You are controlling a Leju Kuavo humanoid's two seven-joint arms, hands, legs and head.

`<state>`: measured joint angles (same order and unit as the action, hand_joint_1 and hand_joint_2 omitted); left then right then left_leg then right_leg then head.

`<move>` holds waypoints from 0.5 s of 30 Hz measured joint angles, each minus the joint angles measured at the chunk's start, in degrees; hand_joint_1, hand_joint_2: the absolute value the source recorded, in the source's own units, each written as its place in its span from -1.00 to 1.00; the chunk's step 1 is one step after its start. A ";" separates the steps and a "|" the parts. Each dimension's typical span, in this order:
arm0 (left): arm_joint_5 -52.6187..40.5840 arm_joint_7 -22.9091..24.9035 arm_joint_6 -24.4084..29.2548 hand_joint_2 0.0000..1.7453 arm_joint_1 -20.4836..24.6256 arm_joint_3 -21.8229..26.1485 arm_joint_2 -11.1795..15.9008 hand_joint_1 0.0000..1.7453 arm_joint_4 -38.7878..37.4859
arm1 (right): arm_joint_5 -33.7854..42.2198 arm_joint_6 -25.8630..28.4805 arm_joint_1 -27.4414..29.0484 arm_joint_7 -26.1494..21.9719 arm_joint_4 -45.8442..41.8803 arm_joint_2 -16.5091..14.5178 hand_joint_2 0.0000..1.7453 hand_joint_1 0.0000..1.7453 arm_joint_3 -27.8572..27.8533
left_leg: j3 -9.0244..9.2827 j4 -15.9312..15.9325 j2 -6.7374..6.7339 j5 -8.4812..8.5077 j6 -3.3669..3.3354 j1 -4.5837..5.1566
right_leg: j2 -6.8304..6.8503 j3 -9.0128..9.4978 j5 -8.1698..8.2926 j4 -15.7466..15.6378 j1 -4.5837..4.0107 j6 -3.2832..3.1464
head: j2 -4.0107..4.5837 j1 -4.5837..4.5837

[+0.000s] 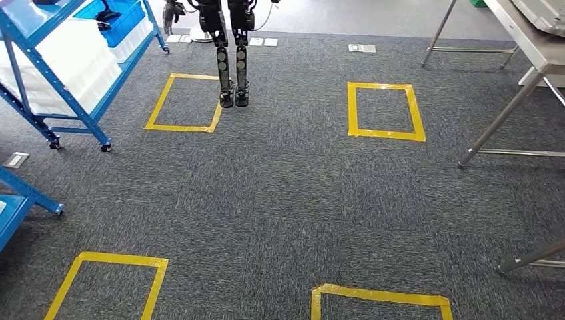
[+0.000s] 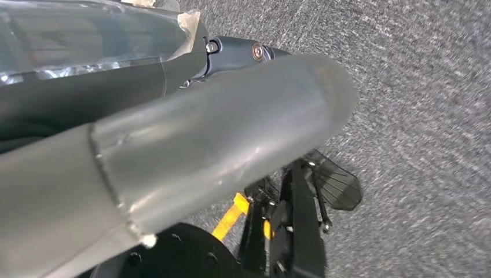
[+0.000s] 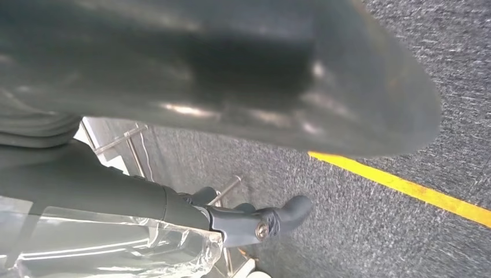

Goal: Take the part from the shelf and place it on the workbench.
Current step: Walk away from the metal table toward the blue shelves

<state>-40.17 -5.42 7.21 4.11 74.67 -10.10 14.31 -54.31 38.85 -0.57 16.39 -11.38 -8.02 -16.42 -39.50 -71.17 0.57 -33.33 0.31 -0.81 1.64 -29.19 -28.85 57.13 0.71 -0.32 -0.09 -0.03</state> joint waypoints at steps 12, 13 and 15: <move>-0.01 1.31 2.70 -1.00 0.33 -1.29 -0.04 -1.00 -0.02 | -3.48 0.00 -0.21 -0.95 -0.98 0.51 -1.00 -1.00 -3.31 | 7.34 13.89 -1.87 6.76 -2.42 0.65 | 3.98 -0.57 -1.64 1.73 -1.05 1.00 | 0.00 -0.33; 0.39 1.54 3.18 -1.00 0.45 -1.25 -0.10 -1.00 -0.02 | -4.14 -0.03 -0.34 -0.57 -0.92 0.44 -1.00 -1.00 -3.31 | 7.32 14.17 -1.30 7.08 -2.83 0.45 | 2.35 -1.64 -3.03 4.13 -0.88 0.98 | 0.00 -0.45; 1.29 1.98 4.08 -1.00 0.71 -1.04 -0.21 -1.00 -0.01 | -5.53 -0.16 -0.43 0.19 -0.71 0.32 -1.00 -1.00 -3.23 | 6.91 14.19 0.01 7.43 -3.21 0.42 | -0.50 -5.06 -6.51 11.74 -0.40 0.78 | 0.00 -0.67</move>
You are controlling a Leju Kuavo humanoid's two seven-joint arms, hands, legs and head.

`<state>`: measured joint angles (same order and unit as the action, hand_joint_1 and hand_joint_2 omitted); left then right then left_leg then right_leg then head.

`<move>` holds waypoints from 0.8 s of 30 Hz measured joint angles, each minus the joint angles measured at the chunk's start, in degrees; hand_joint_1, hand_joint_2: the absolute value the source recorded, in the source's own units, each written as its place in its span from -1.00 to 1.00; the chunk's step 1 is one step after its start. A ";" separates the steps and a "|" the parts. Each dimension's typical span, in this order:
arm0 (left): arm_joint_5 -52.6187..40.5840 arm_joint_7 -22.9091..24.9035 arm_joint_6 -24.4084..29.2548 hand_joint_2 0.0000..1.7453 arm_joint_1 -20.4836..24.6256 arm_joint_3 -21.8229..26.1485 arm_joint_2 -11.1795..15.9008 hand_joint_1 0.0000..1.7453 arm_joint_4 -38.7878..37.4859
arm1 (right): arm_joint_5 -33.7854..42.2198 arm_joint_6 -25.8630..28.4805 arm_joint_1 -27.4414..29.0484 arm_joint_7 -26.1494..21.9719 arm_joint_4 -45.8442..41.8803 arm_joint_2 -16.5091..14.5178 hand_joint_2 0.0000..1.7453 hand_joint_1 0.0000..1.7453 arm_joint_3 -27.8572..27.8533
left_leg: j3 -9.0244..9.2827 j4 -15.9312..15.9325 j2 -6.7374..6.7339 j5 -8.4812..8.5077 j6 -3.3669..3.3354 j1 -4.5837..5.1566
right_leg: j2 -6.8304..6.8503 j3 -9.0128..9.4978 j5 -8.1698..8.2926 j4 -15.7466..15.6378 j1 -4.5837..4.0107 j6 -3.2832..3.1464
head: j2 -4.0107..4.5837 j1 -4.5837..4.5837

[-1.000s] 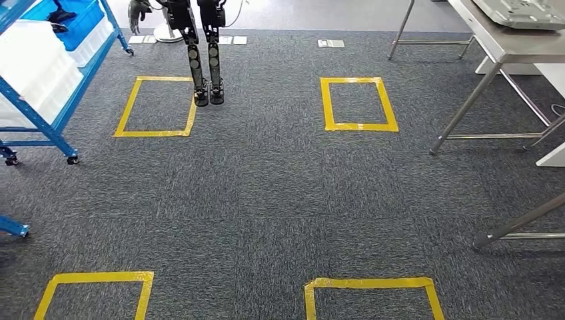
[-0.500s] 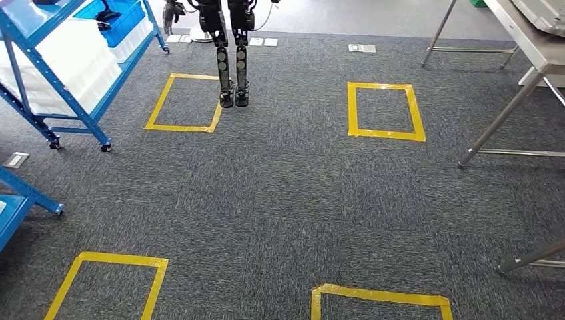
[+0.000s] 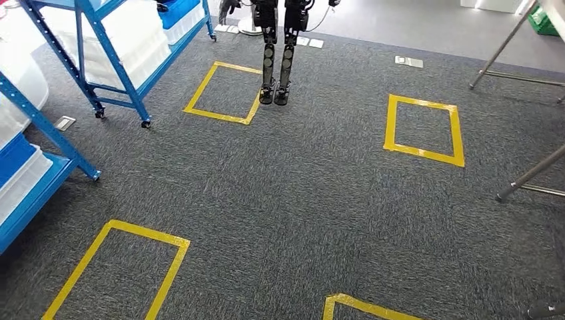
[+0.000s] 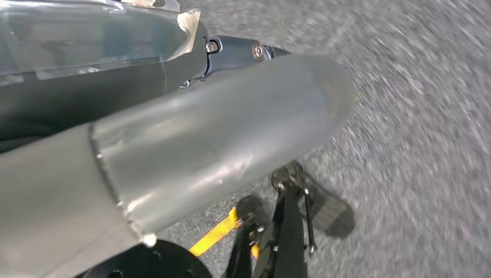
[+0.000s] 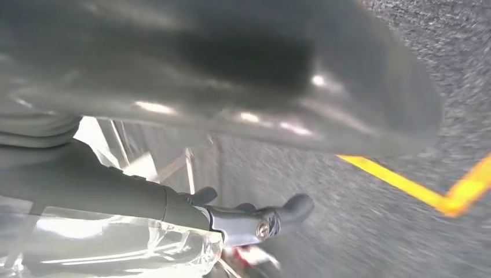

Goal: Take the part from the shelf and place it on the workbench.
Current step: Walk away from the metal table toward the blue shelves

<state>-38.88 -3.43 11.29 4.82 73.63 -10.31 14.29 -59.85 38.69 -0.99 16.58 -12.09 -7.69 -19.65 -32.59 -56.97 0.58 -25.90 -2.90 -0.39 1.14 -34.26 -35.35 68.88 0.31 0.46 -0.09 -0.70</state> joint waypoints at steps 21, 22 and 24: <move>3.49 -1.06 -0.07 -1.00 -0.71 3.28 -1.22 -1.00 0.00 | -0.97 -0.22 -0.60 -1.32 0.37 -0.03 -1.00 -1.00 0.07 | -2.27 -6.49 -3.15 -2.61 2.49 0.05 | 3.53 5.09 6.34 -11.69 0.28 -0.33 | 0.00 0.94; 3.49 -1.08 -0.10 -1.00 -0.65 3.28 -1.21 -1.00 0.00 | -0.98 -0.22 -0.65 -1.34 0.37 -0.03 -1.00 -1.00 0.07 | -0.55 -3.22 -4.21 -1.66 2.20 0.28 | 3.98 5.15 6.26 -11.67 0.09 -0.22 | 0.00 0.92; 3.49 -1.11 -0.15 -1.00 -0.55 3.29 -1.19 -1.00 0.00 | -0.97 -0.22 -0.71 -1.42 0.37 -0.03 -1.00 -1.00 0.07 | 0.42 -0.87 -4.92 -1.36 1.80 0.78 | 4.95 5.22 6.10 -11.70 -0.25 0.12 | 0.00 0.86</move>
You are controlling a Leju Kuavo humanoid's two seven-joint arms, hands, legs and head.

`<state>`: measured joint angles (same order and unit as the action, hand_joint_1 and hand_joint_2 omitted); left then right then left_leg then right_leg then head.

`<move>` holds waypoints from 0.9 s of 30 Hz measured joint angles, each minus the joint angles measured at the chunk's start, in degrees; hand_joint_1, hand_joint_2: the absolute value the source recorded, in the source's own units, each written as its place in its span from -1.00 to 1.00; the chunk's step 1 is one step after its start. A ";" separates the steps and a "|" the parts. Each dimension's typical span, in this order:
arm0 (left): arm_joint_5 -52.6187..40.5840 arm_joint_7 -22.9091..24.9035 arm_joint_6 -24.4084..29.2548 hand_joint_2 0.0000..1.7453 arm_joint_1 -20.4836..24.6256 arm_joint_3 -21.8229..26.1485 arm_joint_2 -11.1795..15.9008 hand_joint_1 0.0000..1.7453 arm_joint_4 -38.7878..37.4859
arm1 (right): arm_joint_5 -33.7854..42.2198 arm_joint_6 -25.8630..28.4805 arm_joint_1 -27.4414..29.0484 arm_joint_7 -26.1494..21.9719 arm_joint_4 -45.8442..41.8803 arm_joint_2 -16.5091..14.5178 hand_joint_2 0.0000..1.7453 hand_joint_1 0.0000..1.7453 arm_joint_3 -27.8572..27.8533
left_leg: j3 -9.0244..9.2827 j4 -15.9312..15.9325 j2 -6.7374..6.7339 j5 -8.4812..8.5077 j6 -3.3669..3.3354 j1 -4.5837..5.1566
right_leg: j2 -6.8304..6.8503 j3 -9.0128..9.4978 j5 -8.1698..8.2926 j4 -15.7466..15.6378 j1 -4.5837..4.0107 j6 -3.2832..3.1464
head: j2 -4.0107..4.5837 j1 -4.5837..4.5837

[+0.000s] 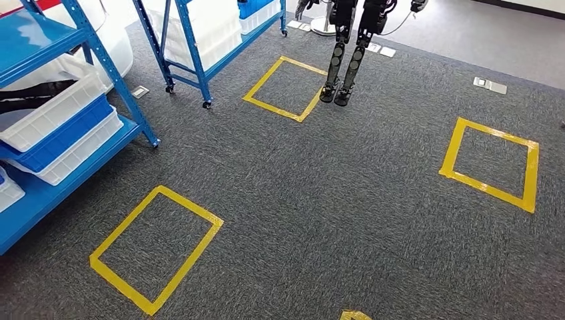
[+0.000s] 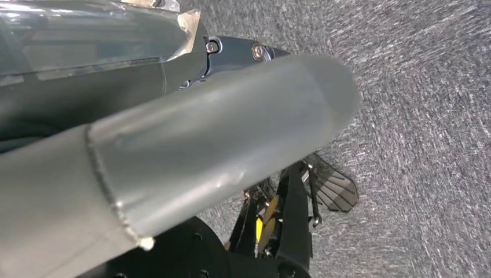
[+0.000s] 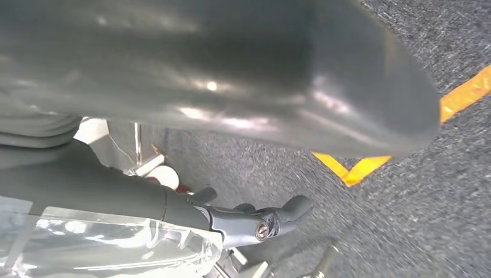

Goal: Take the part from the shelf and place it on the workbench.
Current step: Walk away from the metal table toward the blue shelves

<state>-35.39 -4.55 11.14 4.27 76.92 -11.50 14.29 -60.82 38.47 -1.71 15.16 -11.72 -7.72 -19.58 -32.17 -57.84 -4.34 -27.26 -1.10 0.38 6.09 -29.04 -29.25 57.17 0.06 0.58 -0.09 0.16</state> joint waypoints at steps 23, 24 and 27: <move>3.92 -6.16 -1.00 -1.00 0.10 1.93 0.19 -1.00 0.28 | -1.85 0.39 0.29 -2.34 0.23 0.19 -1.00 -1.00 -0.99 | -8.13 -15.73 4.75 -6.99 1.29 -1.04 | -4.35 -1.01 0.50 0.57 0.59 -0.36 | 0.00 0.29; 4.16 -6.84 -1.01 -1.00 0.08 2.18 0.15 -1.00 0.39 | -2.20 0.39 0.28 -2.33 0.22 0.25 -1.00 -1.00 -0.98 | -8.47 -16.82 4.61 -7.02 1.14 -1.01 | -3.61 -1.06 0.48 0.58 0.39 -0.39 | 0.00 0.30; 4.83 -8.92 -1.17 0.50 0.07 2.80 0.14 -1.00 0.81 | -3.21 0.40 0.12 -2.44 -0.02 0.33 -1.00 -1.00 -0.98 | -3.19 -8.00 2.81 -2.48 -0.26 -0.44 | -1.71 -0.78 0.35 0.55 -0.05 -0.57 | 0.00 0.29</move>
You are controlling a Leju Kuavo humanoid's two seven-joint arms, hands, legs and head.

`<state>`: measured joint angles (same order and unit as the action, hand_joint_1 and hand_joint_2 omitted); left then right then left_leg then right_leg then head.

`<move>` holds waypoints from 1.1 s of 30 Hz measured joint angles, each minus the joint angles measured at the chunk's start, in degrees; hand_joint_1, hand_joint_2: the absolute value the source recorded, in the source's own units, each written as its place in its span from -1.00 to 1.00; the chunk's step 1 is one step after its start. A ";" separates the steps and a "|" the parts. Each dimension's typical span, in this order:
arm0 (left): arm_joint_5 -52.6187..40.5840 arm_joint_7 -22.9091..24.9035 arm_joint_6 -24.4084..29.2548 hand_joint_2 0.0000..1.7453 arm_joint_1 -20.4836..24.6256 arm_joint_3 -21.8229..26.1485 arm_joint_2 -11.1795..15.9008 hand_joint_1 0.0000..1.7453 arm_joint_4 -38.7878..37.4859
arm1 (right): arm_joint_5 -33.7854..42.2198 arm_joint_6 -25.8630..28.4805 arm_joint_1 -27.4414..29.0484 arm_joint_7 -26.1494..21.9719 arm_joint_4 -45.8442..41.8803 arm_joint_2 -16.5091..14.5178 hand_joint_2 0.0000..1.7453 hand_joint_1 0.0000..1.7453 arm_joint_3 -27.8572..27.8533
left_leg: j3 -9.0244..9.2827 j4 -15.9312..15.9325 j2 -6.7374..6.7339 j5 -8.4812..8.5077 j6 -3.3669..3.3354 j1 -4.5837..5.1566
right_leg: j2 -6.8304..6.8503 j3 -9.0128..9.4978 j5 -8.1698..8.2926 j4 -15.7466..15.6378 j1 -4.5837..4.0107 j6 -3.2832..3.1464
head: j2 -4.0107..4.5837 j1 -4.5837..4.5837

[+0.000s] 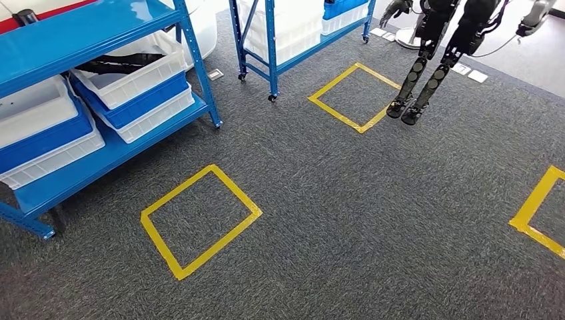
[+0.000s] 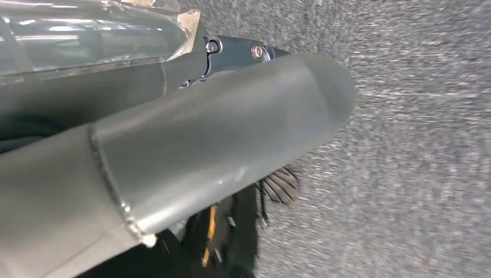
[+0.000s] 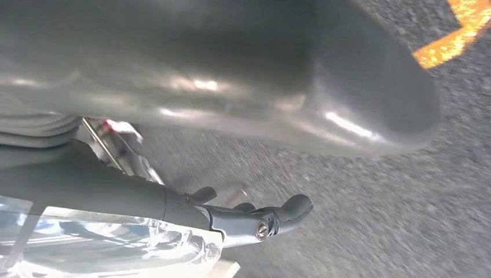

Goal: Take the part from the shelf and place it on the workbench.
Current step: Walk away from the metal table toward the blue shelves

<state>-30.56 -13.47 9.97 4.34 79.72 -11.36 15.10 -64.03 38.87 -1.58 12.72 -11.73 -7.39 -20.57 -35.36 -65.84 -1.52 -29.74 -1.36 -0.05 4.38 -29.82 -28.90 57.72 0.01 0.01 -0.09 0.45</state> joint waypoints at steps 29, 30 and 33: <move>0.92 -8.07 -1.19 -1.00 0.36 0.47 1.29 -1.00 0.81 | -3.81 0.06 -0.96 -4.31 -2.17 1.23 -1.00 -1.00 -1.28 | -4.91 -7.09 1.53 -2.13 0.84 -0.51 | -1.24 0.26 -0.57 0.30 0.82 0.33 | 0.00 0.03; 0.92 -8.12 -1.14 -1.00 0.36 0.48 1.36 -1.00 0.81 | -3.81 0.06 -1.01 -4.35 -2.21 1.21 -1.00 -1.00 -1.37 | -2.96 -3.35 0.97 -0.17 0.38 -0.37 | -0.69 0.40 -0.65 0.29 0.70 0.25 | 0.00 0.04; 0.91 -8.24 -1.12 -1.00 0.59 0.46 1.67 -1.00 0.79 | -3.83 0.06 -1.09 -4.38 -2.41 1.06 -1.00 -1.00 -1.58 | 2.02 6.36 -2.12 2.93 -0.96 0.55 | 0.90 0.72 -0.95 0.25 0.19 0.28 | 0.00 0.00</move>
<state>-29.65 -21.71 8.84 4.93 80.18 -9.69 15.90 -67.86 38.93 -2.67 8.34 -14.14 -6.33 -22.15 -33.35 -59.48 -3.64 -26.80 -2.32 0.50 5.28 -29.09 -29.85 57.97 0.20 0.29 -0.09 0.45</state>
